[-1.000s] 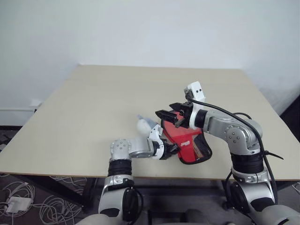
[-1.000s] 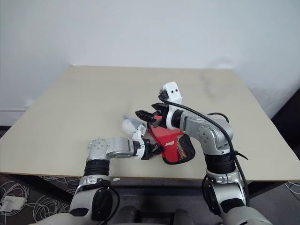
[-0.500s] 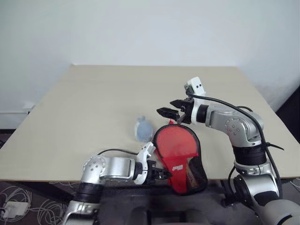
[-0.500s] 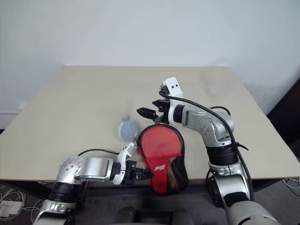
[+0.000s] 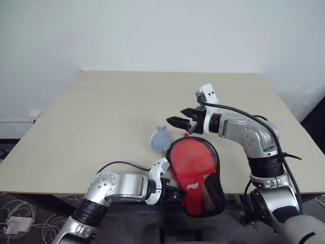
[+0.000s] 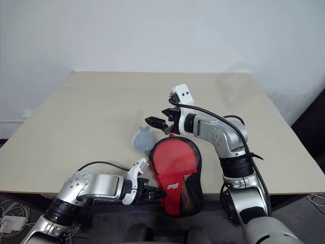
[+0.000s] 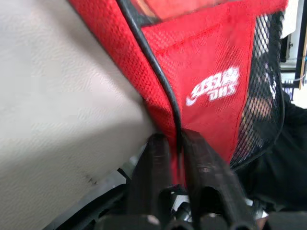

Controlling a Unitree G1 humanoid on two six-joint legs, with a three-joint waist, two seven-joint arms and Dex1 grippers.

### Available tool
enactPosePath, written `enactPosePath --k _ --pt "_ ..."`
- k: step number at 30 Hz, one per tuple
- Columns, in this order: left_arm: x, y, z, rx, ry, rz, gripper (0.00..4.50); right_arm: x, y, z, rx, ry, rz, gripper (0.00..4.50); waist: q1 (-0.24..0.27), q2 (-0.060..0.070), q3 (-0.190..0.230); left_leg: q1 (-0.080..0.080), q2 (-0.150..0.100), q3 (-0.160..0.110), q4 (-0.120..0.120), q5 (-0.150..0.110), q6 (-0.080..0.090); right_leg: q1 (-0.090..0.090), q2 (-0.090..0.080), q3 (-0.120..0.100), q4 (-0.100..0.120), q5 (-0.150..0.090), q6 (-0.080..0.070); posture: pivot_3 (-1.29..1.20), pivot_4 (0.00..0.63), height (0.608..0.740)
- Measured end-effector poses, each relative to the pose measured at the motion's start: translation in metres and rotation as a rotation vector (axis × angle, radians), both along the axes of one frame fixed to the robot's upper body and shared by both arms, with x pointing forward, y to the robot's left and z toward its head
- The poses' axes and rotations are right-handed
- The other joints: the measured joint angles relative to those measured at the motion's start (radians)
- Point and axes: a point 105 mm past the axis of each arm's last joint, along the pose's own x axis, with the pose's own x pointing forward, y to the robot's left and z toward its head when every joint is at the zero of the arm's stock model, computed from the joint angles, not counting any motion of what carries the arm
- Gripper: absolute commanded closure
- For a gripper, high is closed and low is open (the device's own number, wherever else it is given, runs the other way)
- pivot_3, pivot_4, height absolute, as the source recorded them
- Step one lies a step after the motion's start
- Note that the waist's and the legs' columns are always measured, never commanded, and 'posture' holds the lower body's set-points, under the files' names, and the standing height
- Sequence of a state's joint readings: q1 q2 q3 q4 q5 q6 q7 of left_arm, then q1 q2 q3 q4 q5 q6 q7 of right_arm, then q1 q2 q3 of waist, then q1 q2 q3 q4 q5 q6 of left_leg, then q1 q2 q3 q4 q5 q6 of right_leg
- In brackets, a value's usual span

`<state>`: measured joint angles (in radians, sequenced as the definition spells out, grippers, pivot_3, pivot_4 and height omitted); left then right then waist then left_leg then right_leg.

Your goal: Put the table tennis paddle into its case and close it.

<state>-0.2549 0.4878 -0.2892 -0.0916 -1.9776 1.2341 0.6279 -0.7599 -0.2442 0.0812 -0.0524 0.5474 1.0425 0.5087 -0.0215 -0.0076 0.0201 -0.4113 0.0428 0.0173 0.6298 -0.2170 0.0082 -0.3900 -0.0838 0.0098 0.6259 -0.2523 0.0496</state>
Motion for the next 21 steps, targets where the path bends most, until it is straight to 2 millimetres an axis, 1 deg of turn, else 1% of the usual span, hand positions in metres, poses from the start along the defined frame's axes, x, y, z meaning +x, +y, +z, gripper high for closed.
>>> enactPosePath --k 5,8,9,14,16,17,18,20,21 --pt "-0.002 0.0 0.008 -0.033 -0.03 -0.021 1.46 0.0 0.0 0.001 0.001 -0.003 0.005 0.0 -0.004 0.0 0.0 0.001 0.001 -0.001 -0.001 0.001 -0.003 -0.001 0.001 0.0 0.001 0.002 -0.002 0.0 0.0 0.74" --pt "-0.003 0.004 0.014 -0.045 -0.06 -0.025 0.52 0.0 0.0 0.001 0.003 -0.005 0.006 0.0 -0.006 0.001 0.001 0.001 0.002 -0.001 -0.001 0.002 -0.003 -0.002 0.003 0.001 0.002 0.002 -0.002 0.0 0.0 0.74" --pt "-0.004 0.007 0.017 -0.049 -0.075 -0.029 0.52 0.0 0.001 0.001 0.004 -0.005 0.007 0.0 -0.006 0.001 0.001 0.001 0.002 -0.001 -0.001 0.003 -0.003 -0.002 0.004 0.001 0.002 0.002 -0.003 0.0 0.0 0.74" --pt "-0.009 0.049 0.026 0.017 -0.122 -0.034 0.52 0.001 -0.001 0.001 0.003 -0.01 0.005 0.0 -0.015 0.004 0.007 0.0 0.003 -0.001 -0.002 0.001 -0.007 -0.003 0.004 0.001 0.003 0.002 -0.003 0.0 0.0 0.74" --pt "-0.012 0.062 0.036 0.066 -0.167 -0.088 0.52 0.002 -0.002 0.001 0.001 -0.013 0.004 0.0 -0.016 0.003 0.013 -0.001 0.003 -0.001 -0.002 0.001 -0.007 -0.004 0.004 0.001 0.003 0.002 -0.004 0.0 0.0 0.74" --pt "-0.011 0.065 0.044 0.083 -0.203 -0.111 0.52 0.003 -0.002 0.0 -0.001 -0.009 -0.001 0.0 -0.014 0.004 0.014 -0.001 0.003 -0.001 -0.001 0.001 -0.007 -0.004 0.004 0.001 0.002 0.002 -0.003 0.0 0.0 0.74" --pt "-0.006 0.063 0.055 0.092 -0.263 -0.135 0.52 0.004 -0.003 -0.002 -0.003 -0.003 -0.005 0.0 -0.008 0.005 0.015 -0.001 0.002 -0.001 -0.001 0.001 -0.007 -0.004 0.003 0.001 0.001 0.002 -0.003 0.0 0.0 0.74" --pt "0.008 0.049 0.076 0.047 -0.386 -0.129 0.89 0.006 0.0 -0.001 -0.004 -0.005 0.002 0.0 0.001 0.006 0.017 -0.001 0.001 0.0 -0.001 0.001 -0.007 -0.003 0.002 0.001 -0.001 0.002 -0.003 0.0 0.0 0.74" --pt "0.013 0.045 0.08 0.036 -0.419 -0.112 1.12 0.006 0.002 0.002 -0.001 -0.013 0.011 0.0 0.001 0.005 0.017 -0.001 0.001 0.0 -0.001 0.001 -0.007 -0.002 0.002 0.002 -0.001 0.003 -0.002 0.0 0.0 0.74"
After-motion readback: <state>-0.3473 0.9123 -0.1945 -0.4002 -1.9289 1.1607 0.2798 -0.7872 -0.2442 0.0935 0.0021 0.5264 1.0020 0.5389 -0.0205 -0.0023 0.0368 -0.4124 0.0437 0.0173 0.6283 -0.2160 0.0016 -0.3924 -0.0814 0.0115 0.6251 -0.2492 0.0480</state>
